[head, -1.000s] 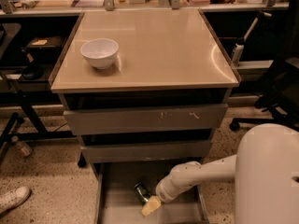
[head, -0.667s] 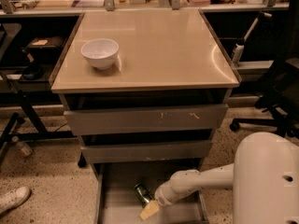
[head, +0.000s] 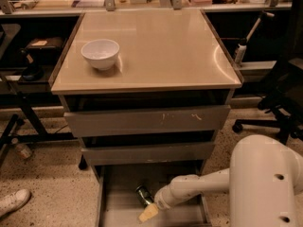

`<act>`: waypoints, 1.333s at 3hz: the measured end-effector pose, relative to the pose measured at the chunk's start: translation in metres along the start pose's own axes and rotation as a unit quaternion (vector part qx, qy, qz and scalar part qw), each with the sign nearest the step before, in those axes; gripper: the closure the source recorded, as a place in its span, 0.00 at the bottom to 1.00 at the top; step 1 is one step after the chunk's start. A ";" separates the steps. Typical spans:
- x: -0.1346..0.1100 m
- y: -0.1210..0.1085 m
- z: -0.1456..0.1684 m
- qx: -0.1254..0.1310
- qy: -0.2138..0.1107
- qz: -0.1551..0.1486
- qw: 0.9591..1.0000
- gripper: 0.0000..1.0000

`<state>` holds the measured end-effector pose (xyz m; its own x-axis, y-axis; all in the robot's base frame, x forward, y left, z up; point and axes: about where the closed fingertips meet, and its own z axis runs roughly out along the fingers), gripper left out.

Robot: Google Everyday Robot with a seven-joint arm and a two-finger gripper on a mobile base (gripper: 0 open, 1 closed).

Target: Pick green can from bottom drawer and place on counter

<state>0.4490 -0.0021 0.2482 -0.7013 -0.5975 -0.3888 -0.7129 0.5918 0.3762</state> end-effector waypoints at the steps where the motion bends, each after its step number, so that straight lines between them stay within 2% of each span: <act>1: -0.012 -0.014 0.036 0.010 -0.033 0.016 0.999 0.00; 2: -0.018 -0.025 0.060 0.018 -0.054 0.026 0.998 0.00; 4: -0.012 -0.051 0.096 0.034 -0.069 0.046 0.996 0.00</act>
Offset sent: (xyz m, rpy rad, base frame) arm 0.0453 0.0402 -0.0917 0.0729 -0.0865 -0.1503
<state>0.4945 0.0273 0.1529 -0.7532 -0.4614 -0.4688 -0.6398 0.6792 0.3596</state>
